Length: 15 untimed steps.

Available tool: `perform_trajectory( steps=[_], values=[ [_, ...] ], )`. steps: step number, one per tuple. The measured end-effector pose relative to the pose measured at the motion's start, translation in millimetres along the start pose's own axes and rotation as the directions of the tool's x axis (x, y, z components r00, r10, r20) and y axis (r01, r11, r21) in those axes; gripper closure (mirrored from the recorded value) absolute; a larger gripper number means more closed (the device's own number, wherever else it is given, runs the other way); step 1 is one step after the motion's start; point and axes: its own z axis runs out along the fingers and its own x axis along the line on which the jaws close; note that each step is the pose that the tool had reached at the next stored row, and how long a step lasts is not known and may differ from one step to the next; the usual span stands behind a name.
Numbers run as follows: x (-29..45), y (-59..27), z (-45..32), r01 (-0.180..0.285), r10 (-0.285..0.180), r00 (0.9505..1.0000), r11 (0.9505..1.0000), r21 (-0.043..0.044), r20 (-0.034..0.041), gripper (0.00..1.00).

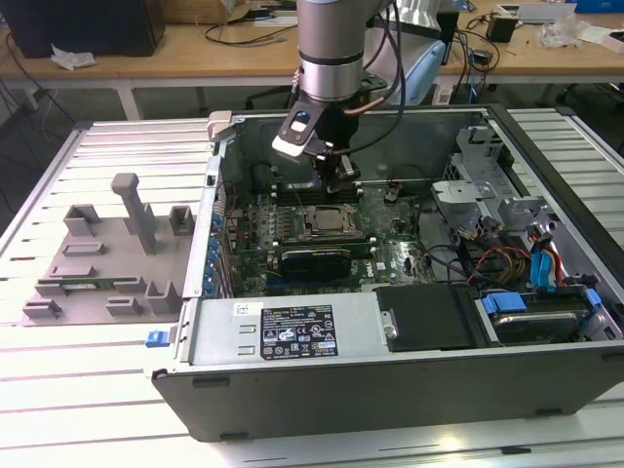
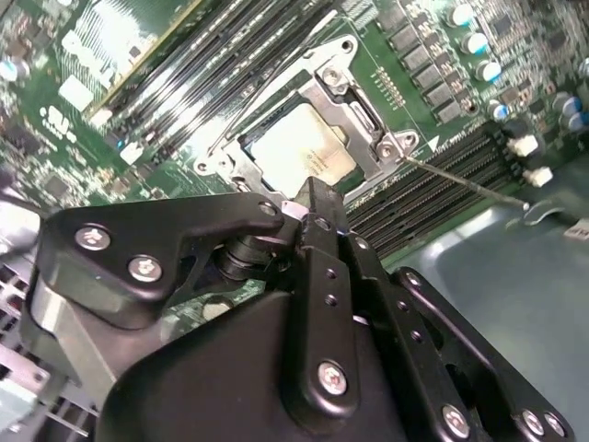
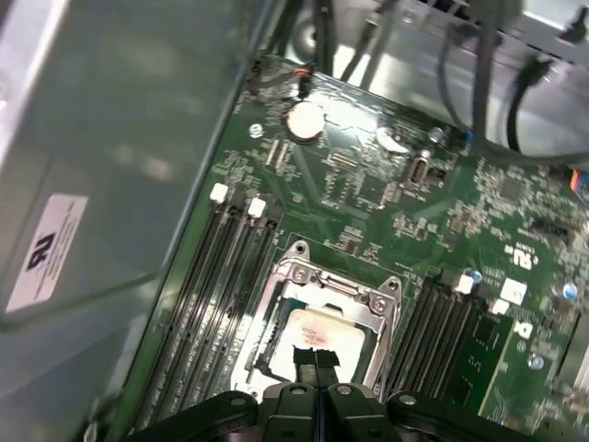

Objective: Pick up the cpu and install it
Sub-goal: 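Close the cpu cover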

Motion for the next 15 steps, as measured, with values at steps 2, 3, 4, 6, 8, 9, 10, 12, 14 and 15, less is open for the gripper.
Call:
perform_trajectory(
  steps=[2, 3, 4, 6, 8, 9, 10, 12, 14, 15],
  values=[
    [0.0, 0.0, 0.0, 0.041, -0.041, 0.9992, 0.9992, -0.0008, -0.0001, 0.89],
    [0.0, 0.0, 0.0, 0.059, -0.059, 0.9982, 0.9982, -0.0012, -0.0002, 0.89],
    [0.0, 0.0, 0.0, 0.089, -0.089, 0.9961, 0.9961, -0.0017, -0.0001, 0.89],
    [0.0, 0.0, 0.0, 0.128, -0.128, 0.9917, 0.9917, -0.0024, -0.0001, 0.89],
    [0.0, 0.0, 0.1, 0.196, -0.196, 0.9806, 0.9806, -0.0037, 0.0, 0.89],
    [0.0, 0.0, 0.1, 0.253, -0.253, 0.9675, 0.9675, -0.0048, 0.0002, 0.89],
    [0.0, 0.0, 0.1, 0.283, -0.283, 0.9591, 0.959, -0.0053, 0.0003, 0.89],
    [0.0, 0.0, 0.1, 0.351, -0.351, 0.9364, 0.9364, -0.0066, 0.0007, 0.89],
    [0.0, 0.0, 0.1, 0.389, -0.389, 0.9211, 0.921, -0.0074, 0.0008, 0.89],
    [0.0, 0.0, 0.2, 0.408, -0.408, 0.913, 0.913, -0.0078, 0.0009, 0.89]
  ],
)
